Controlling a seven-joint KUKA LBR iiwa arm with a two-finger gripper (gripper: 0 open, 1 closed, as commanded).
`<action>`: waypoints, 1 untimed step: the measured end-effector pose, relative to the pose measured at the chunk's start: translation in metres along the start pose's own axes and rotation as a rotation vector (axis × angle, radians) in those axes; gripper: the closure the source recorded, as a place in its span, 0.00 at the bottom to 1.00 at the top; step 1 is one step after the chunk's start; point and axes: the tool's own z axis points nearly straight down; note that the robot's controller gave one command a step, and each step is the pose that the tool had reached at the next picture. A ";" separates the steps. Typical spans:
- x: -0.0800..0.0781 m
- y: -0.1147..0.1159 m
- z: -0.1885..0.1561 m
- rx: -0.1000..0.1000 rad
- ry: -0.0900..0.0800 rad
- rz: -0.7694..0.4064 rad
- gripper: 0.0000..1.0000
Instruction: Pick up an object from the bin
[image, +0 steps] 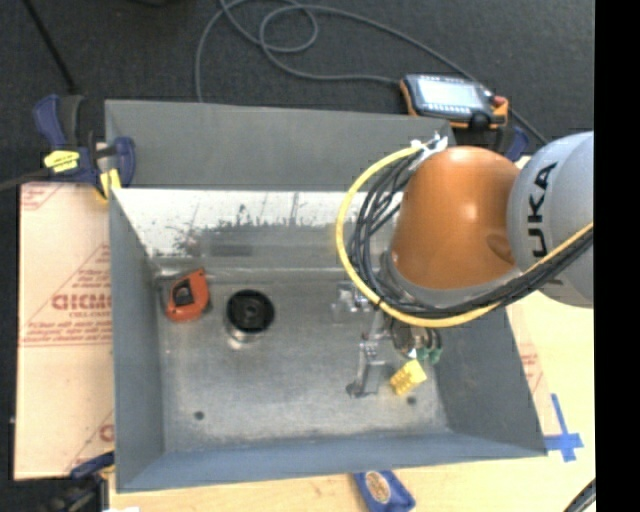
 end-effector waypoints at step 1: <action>-0.001 0.000 -0.004 -0.001 -0.009 0.001 0.00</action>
Offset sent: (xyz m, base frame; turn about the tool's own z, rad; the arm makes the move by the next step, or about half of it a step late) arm -0.0179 0.0613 0.1002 -0.0330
